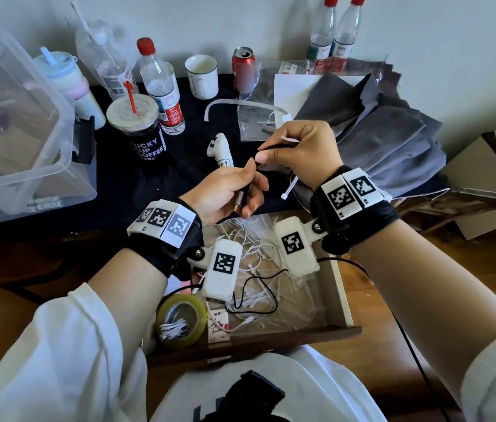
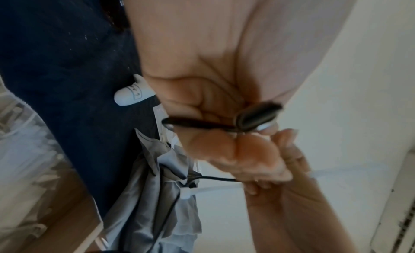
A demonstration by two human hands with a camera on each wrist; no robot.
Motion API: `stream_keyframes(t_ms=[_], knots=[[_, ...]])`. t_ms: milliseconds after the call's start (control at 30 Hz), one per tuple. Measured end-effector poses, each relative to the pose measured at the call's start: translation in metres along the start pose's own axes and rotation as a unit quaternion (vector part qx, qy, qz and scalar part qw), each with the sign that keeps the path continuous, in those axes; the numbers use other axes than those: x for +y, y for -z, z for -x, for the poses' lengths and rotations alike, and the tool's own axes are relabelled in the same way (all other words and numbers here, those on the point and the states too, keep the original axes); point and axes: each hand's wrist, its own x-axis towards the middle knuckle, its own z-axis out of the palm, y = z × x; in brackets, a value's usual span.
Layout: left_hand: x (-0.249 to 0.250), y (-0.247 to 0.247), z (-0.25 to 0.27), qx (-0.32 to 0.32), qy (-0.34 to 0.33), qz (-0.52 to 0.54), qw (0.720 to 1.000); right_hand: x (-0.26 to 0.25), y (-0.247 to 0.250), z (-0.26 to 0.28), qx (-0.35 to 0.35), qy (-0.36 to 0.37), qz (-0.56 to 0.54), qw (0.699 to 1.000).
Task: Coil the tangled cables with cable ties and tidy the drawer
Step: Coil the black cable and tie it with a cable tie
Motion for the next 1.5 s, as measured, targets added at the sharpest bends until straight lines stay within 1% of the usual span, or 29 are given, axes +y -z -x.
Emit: stream_keyframes(t_ms=[100,167,233,333,400,467,500,533,567,667,700,767,833,900,1000,1033,1100,1200,1233,1300,1367,1433,1500], knots=[[-0.002,-0.002,0.0,0.006,-0.01,0.004,1.0,0.002,-0.001,0.0,-0.001,-0.001,-0.013,1.0],[-0.001,-0.006,0.0,-0.008,-0.022,0.004,1.0,0.007,0.001,-0.001,0.003,-0.022,-0.021,1.0],[0.0,-0.009,0.003,-0.032,-0.027,0.029,0.999,0.014,0.004,-0.001,0.006,-0.042,-0.033,0.999],[0.006,-0.006,0.006,-0.071,-0.041,0.121,0.989,0.026,0.006,-0.002,-0.004,-0.061,-0.065,0.996],[0.012,-0.001,0.004,-0.072,-0.058,0.186,0.978,0.026,0.002,0.001,-0.023,-0.06,-0.064,0.996],[0.016,0.003,0.0,-0.082,-0.082,0.278,0.954,0.024,-0.004,0.005,-0.039,-0.058,-0.033,0.997],[0.017,0.005,-0.003,-0.084,-0.102,0.315,0.94,0.024,-0.007,0.007,-0.049,-0.067,-0.017,0.996],[0.018,0.006,-0.005,-0.074,-0.124,0.339,0.93,0.026,-0.01,0.009,-0.064,-0.086,-0.008,0.994],[0.02,0.007,-0.008,-0.047,-0.144,0.35,0.924,0.029,-0.013,0.013,-0.088,-0.107,-0.002,0.99],[0.028,0.011,-0.012,0.05,-0.202,0.367,0.907,0.042,-0.017,0.026,-0.182,-0.143,0.022,0.973],[0.029,0.014,-0.013,0.072,-0.212,0.365,0.904,0.043,-0.017,0.031,-0.2,-0.151,0.025,0.968],[0.028,0.024,-0.013,0.1,-0.218,0.339,0.91,0.042,-0.016,0.036,-0.223,-0.155,0.033,0.962],[0.024,0.032,-0.013,0.122,-0.208,0.3,0.923,0.034,-0.014,0.039,-0.24,-0.154,0.035,0.958],[0.019,0.036,-0.013,0.143,-0.18,0.285,0.931,0.025,-0.013,0.039,-0.251,-0.154,0.032,0.955],[0.007,0.036,-0.014,0.173,-0.147,0.304,0.925,0.01,-0.01,0.036,-0.267,-0.137,0.048,0.953],[0.003,0.036,-0.014,0.178,-0.138,0.292,0.929,0.005,-0.009,0.034,-0.274,-0.13,0.054,0.951],[-0.003,0.032,-0.013,0.179,-0.118,0.231,0.949,-0.003,-0.009,0.029,-0.283,-0.108,0.074,0.95],[-0.005,0.019,-0.011,0.15,-0.057,0.132,0.978,-0.008,-0.008,0.023,-0.27,-0.062,0.103,0.955],[-0.004,0.014,-0.01,0.133,-0.034,0.098,0.986,-0.009,-0.007,0.019,-0.255,-0.05,0.11,0.959],[-0.002,0.007,-0.007,0.079,-0.002,0.046,0.996,-0.01,-0.001,0.014,-0.216,-0.033,0.115,0.969],[-0.001,0.002,-0.004,0.041,0.019,0.023,0.999,-0.008,0.004,0.011,-0.181,-0.02,0.117,0.976],[-0.001,-0.001,-0.004,0.043,0.018,0.013,0.999,-0.005,0.006,0.01,-0.156,-0.015,0.114,0.981],[-0.002,-0.002,-0.004,0.04,0.022,0.029,0.999,-0.001,0.005,0.01,-0.128,-0.002,0.119,0.985]])
